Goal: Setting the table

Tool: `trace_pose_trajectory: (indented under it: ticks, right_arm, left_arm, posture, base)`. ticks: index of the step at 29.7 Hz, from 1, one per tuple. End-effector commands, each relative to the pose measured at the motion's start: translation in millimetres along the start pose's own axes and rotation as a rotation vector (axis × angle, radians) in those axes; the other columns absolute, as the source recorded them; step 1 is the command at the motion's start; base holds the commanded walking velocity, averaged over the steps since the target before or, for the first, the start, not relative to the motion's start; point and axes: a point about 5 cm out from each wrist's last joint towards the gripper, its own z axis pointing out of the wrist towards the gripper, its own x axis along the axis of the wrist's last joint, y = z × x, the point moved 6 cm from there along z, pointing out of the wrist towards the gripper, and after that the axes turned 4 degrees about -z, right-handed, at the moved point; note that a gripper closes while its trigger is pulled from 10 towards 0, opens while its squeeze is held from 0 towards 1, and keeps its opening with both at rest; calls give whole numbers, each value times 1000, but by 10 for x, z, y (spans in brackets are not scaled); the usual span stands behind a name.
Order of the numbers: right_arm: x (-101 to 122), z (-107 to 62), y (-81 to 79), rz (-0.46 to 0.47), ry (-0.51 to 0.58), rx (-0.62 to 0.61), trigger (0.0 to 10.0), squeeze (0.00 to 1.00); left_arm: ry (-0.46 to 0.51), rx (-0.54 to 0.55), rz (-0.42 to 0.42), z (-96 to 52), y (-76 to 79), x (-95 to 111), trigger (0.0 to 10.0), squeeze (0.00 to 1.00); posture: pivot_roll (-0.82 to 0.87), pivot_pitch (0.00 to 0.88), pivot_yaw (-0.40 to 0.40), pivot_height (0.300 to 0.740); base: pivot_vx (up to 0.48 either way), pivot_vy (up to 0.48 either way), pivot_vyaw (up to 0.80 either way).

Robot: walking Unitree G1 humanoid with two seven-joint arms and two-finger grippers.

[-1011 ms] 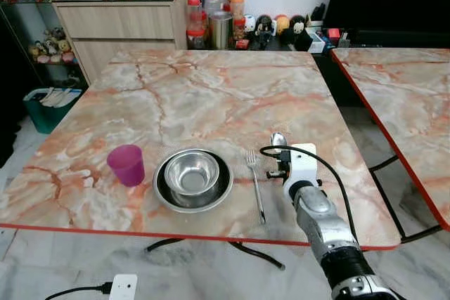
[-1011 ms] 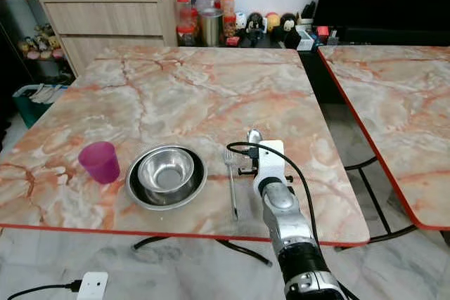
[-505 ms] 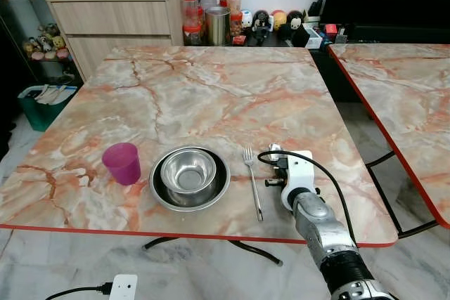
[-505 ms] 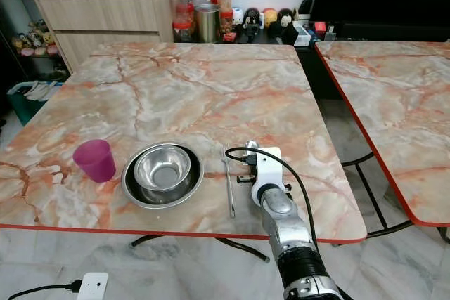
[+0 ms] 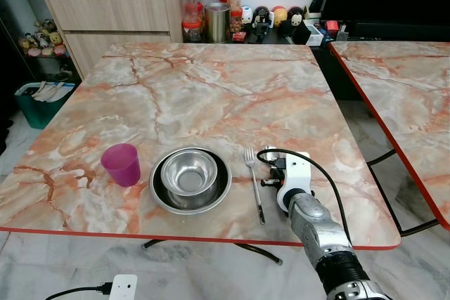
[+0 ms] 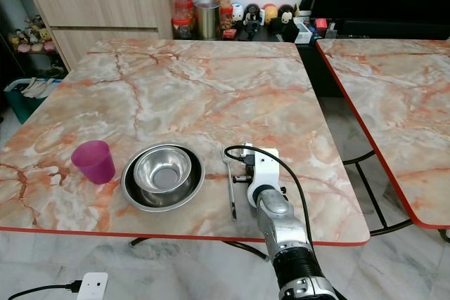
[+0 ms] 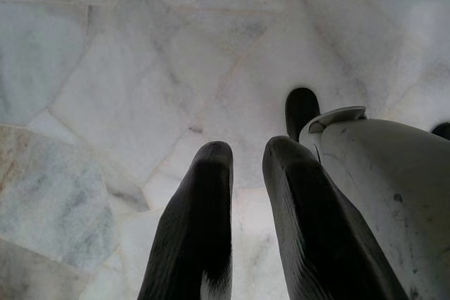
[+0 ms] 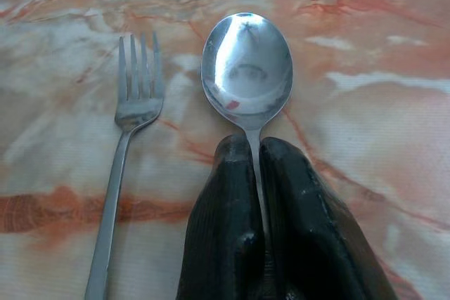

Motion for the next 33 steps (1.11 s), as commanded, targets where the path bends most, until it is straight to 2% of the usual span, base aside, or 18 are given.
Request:
trace_pose_trajectory:
  ticks: [1, 24, 25, 26, 27, 28, 29, 33]
  right_arm:
    - [45, -4, -13, -2, 8, 7, 10000, 0]
    - [-15, -38, -22, -25, -33, 25, 10000, 0]
    - [-18, -36, -17, -26, -34, 25, 10000, 369]
    - [-20, -34, -12, -28, -36, 26, 10000, 616]
    - [-21, -34, -12, -28, -38, 27, 10000, 812]
    - [-21, -34, -12, -28, -38, 27, 10000, 812]
    - [-22, -33, -12, -29, -39, 28, 10000, 906]
    - [-29, -32, -5, -31, -44, 28, 10000, 898]
  left_arm:
    - [-19, 0, -5, -8, -7, -67, 10000, 0]
    - [-16, -2, -10, -8, 8, -61, 10000, 0]
    - [-16, -2, -11, -8, 9, -60, 10000, 0]
    - [-15, -1, -12, -8, 10, -56, 10000, 0]
    - [-14, -1, -12, -7, 10, -55, 10000, 0]
    - [-14, -1, -12, -7, 10, -55, 10000, 0]
    - [-14, -1, -13, -7, 9, -53, 10000, 0]
    - [-13, 0, -14, -7, 9, -51, 10000, 0]
  posture:
    - [47, 37, -10, 740]
    - [49, 43, -15, 740]
    - [50, 43, -16, 740]
    - [51, 43, -17, 740]
    - [51, 43, -17, 740]
    - [51, 43, -17, 740]
    - [50, 44, -17, 740]
    - [50, 45, -18, 740]
  base:
    - [0, 0, 0]
    - [0, 0, 0]
    - [0, 0, 0]
    - [0, 0, 0]
    - [0, 0, 0]
    - [0, 0, 0]
    - [0, 0, 0]
    - [0, 0, 0]
